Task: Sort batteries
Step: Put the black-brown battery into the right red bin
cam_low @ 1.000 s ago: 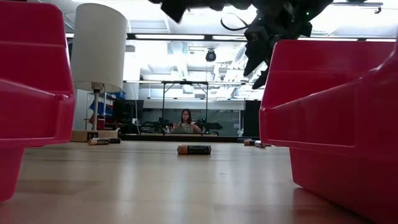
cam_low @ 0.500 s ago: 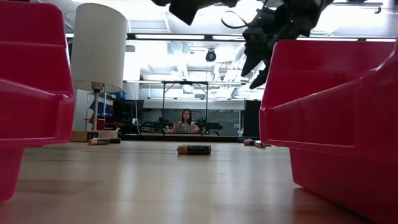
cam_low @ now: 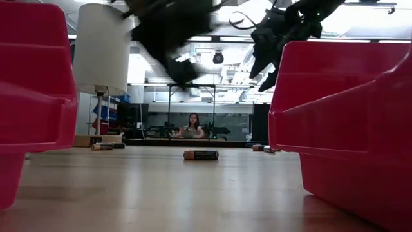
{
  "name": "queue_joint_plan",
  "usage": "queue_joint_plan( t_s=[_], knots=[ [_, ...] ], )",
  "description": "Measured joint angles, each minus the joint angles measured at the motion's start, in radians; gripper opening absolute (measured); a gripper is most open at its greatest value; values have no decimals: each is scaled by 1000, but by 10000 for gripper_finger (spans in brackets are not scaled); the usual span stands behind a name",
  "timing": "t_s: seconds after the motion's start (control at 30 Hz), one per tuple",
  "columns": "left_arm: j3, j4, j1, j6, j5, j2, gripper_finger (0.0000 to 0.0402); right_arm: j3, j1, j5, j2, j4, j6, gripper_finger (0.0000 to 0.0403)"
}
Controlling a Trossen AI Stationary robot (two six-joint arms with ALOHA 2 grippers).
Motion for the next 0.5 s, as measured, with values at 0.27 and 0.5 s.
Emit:
queue_joint_plan(
  t_s=[0.27,0.5],
  knots=[
    [-629,-12,33,-307,-223,-408,188,0,0,-1,0,3,3,222],
    [-768,8,33,-318,-275,-525,188,0,0,0,0,24,15,222]
  ],
)
